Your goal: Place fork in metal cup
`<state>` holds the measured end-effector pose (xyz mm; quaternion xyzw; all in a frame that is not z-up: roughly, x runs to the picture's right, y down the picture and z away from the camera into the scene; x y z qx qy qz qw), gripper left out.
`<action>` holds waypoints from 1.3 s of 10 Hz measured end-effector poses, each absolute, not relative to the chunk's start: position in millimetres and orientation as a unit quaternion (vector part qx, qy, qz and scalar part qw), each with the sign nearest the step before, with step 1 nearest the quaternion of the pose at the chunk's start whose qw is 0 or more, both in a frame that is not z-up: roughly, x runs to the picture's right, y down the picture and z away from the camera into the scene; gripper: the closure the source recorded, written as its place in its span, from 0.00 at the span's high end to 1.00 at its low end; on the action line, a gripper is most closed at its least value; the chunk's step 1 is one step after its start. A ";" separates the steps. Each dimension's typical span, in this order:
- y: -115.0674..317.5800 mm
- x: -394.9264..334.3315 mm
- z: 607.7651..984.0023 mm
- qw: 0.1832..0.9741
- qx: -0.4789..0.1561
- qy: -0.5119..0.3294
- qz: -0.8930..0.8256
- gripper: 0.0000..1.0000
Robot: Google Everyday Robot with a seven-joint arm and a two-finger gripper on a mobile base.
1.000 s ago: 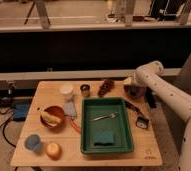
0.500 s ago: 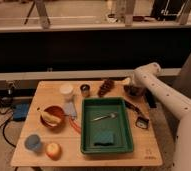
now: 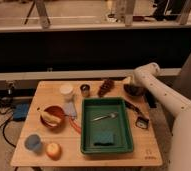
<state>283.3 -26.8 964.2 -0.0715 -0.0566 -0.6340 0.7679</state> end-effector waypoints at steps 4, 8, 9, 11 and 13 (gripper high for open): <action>-26.5 291.5 966.5 0.775 -0.074 -0.052 -0.625 0.59; -26.1 288.1 970.1 0.771 -0.076 -0.056 -0.630 0.59; -24.9 285.9 972.6 0.769 -0.077 -0.057 -0.632 0.59; -22.0 284.8 977.1 0.767 -0.080 -0.060 -0.634 0.59; -19.8 285.5 980.7 0.767 -0.083 -0.061 -0.634 0.59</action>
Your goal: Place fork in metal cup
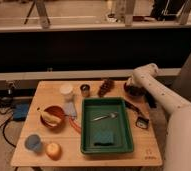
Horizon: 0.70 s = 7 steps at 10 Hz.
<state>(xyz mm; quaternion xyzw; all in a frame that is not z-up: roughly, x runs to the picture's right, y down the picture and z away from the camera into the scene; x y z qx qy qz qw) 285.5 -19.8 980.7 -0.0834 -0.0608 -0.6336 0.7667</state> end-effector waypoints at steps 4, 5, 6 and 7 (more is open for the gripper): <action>-15.9 290.2 988.8 0.772 -0.090 -0.064 -0.626 0.59; -14.8 291.9 990.2 0.773 -0.091 -0.064 -0.624 0.59; -14.1 292.8 991.2 0.774 -0.092 -0.064 -0.623 0.59; -13.8 293.4 992.1 0.774 -0.093 -0.064 -0.623 0.59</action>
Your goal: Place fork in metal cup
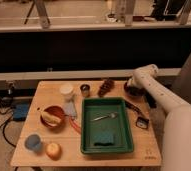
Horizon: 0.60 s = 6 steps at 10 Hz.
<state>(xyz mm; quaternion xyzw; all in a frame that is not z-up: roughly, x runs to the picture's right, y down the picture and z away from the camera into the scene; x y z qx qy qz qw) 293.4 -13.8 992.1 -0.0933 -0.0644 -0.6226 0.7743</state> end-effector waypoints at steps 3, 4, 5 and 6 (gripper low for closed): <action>-12.9 293.8 994.5 0.773 -0.096 -0.065 -0.623 0.65; -13.5 294.2 995.3 0.772 -0.097 -0.065 -0.625 0.70; -14.4 294.7 995.7 0.771 -0.098 -0.065 -0.625 0.70; -16.7 294.6 995.6 0.771 -0.099 -0.064 -0.626 0.70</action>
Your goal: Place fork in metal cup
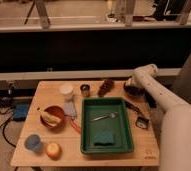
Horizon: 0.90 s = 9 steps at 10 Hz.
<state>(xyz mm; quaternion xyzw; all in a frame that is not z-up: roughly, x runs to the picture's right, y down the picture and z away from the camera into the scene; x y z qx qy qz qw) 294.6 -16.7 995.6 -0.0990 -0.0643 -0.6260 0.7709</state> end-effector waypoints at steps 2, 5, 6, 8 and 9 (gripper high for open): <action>-27.9 296.5 990.0 0.771 -0.100 -0.065 -0.625 0.70; -27.6 298.2 987.5 0.774 -0.105 -0.075 -0.619 0.70; -25.9 297.6 988.5 0.775 -0.108 -0.080 -0.617 0.70; -22.3 295.0 992.2 0.775 -0.112 -0.088 -0.615 0.61; -21.1 293.6 993.5 0.776 -0.113 -0.091 -0.614 0.55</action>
